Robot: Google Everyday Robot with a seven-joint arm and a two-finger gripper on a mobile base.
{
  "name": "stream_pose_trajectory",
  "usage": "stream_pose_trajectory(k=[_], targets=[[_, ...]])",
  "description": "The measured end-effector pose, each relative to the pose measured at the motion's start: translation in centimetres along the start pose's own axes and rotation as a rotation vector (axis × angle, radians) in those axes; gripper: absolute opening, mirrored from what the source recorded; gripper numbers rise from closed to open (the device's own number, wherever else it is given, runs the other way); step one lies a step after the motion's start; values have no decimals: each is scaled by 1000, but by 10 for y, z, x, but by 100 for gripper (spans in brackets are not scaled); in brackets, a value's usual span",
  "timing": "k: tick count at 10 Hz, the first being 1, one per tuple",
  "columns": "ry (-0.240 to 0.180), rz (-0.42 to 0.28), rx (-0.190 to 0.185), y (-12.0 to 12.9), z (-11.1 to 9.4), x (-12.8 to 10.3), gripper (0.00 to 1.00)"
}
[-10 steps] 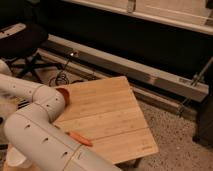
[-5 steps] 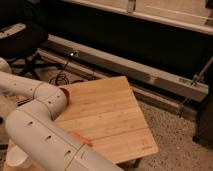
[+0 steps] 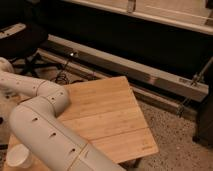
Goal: Place the eraser in the ceramic cup
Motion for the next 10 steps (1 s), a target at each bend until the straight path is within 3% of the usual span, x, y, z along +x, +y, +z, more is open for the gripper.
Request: stream_pose_trajectory(k=[4, 7, 10], targets=[[-13, -16, 13, -4, -1, 0, 80], [30, -35, -8, 1, 5, 5, 80], [50, -23, -26, 6, 27, 8, 80]])
